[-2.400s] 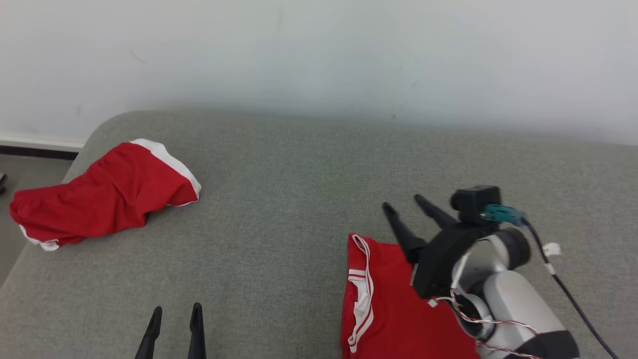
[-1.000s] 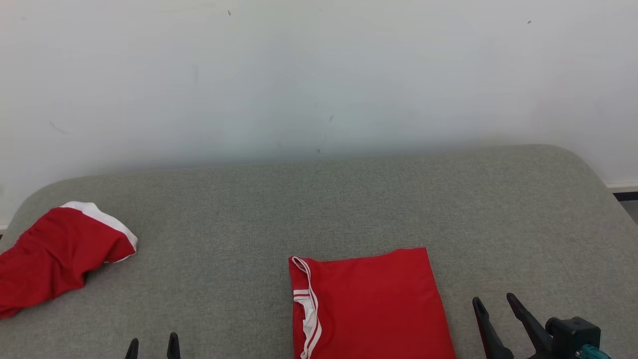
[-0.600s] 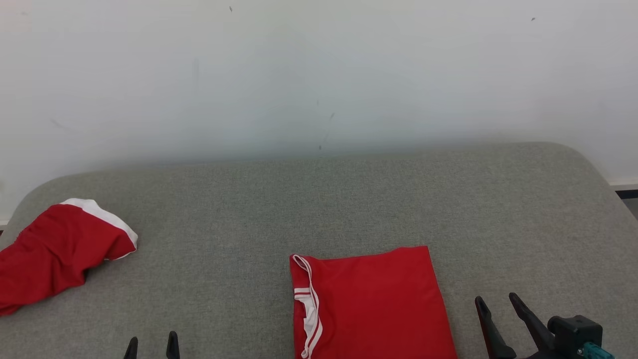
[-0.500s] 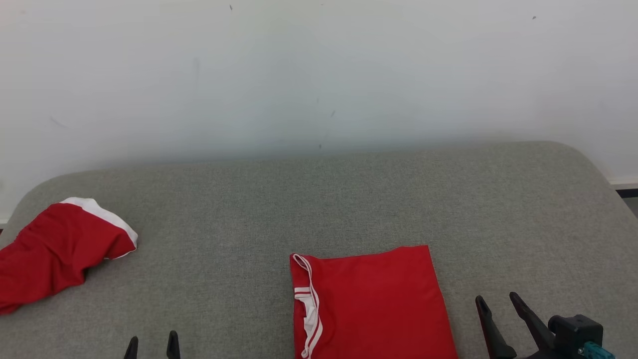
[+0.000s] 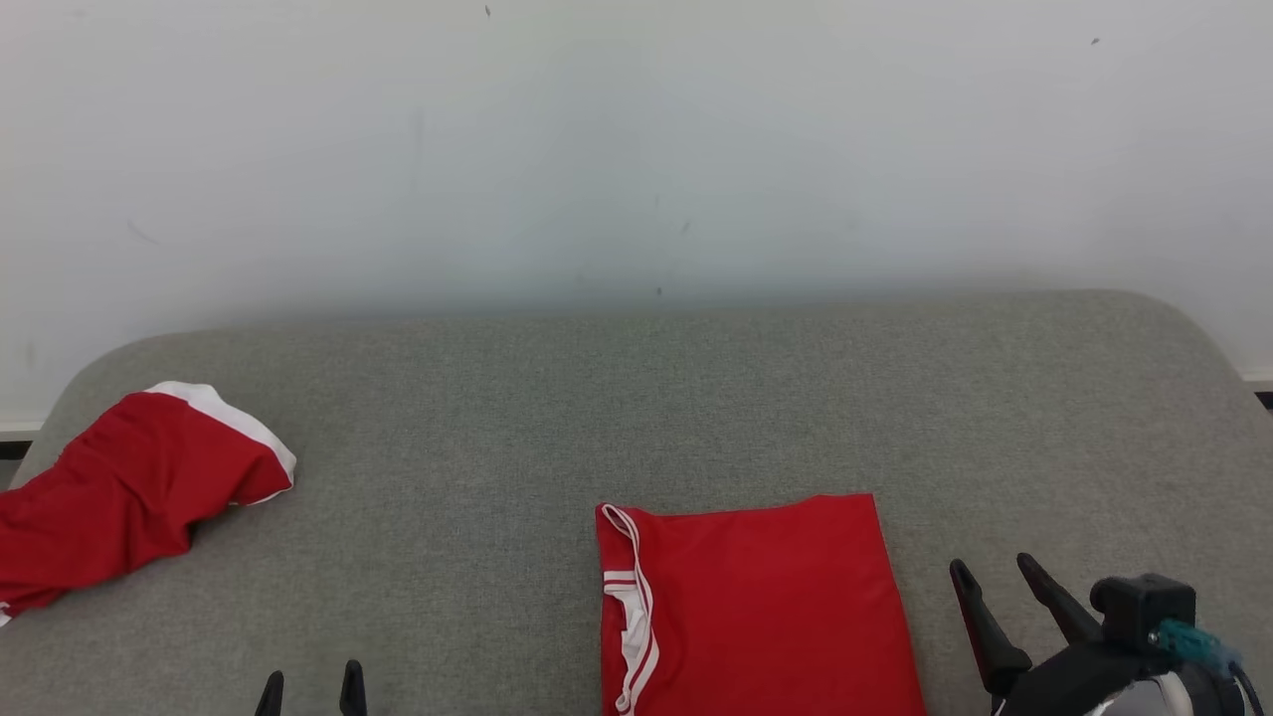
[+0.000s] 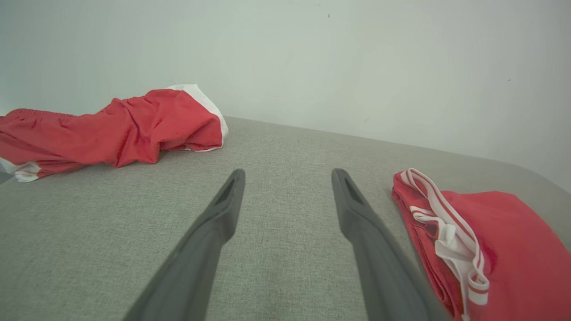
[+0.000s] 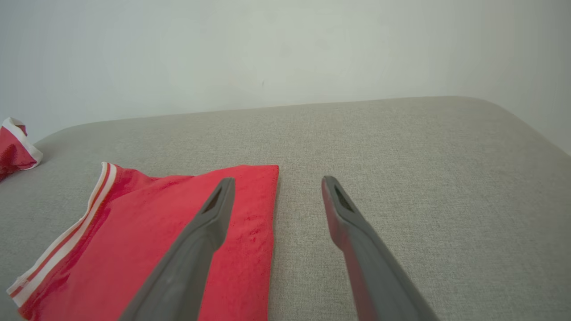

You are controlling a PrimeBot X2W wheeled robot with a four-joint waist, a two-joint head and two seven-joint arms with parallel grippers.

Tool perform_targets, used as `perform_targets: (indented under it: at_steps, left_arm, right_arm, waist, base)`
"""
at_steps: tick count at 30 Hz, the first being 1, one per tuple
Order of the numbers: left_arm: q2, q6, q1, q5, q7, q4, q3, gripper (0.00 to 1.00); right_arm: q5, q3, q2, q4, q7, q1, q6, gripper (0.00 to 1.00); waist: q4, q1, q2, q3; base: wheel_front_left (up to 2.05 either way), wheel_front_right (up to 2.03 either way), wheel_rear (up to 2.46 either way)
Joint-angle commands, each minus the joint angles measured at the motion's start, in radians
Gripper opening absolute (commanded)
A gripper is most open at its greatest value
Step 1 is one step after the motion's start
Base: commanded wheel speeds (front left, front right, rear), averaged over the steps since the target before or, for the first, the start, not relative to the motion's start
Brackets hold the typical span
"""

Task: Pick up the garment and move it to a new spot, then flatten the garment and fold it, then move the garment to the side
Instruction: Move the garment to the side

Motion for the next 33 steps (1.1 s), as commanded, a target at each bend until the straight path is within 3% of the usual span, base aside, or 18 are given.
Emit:
perform_targets:
  at_steps: [1, 9, 13, 19, 33]
  left_arm:
    - [0.000, 0.002, 0.005, -0.006, -0.003, -0.001, -0.001, 1.00]
    - [0.000, 0.008, -0.009, -0.020, -0.003, -0.009, -0.014, 1.00]
    - [0.000, 0.008, -0.021, -0.026, -0.003, -0.011, -0.032, 1.00]
    - [0.000, 0.013, -0.035, -0.028, -0.003, -0.017, -0.063, 1.00]
    - [0.000, 0.025, -0.101, -0.035, -0.003, -0.018, -0.104, 1.00]
  right_arm:
    - [0.010, -0.011, -0.001, 0.006, 0.034, -0.022, -0.002, 1.00]
    - [0.046, -0.028, -0.016, 0.083, 0.430, -0.136, -0.002, 1.00]
    - [0.039, -0.046, -0.010, 0.118, 0.570, -0.175, -0.002, 1.00]
    - [0.027, -0.077, 0.017, 0.161, 0.645, -0.196, -0.002, 1.00]
    - [-0.033, -0.063, 0.043, 0.321, 0.693, -0.247, -0.002, 0.97]
  waist:
    - [0.006, 0.0000, 0.0000, -0.001]
    - [0.046, 0.0000, 0.0000, 0.014]
    - [0.078, 0.0000, 0.0000, 0.035]
    - [0.128, 0.0000, 0.0000, 0.077]
    - [0.178, 0.0000, 0.0000, 0.169]
  base:
    - [0.00, 0.00, 0.00]
    - [0.00, 0.00, 0.00]
    - [0.00, 0.00, 0.00]
    - [0.00, 0.00, 0.00]
    - [0.00, 0.00, 0.00]
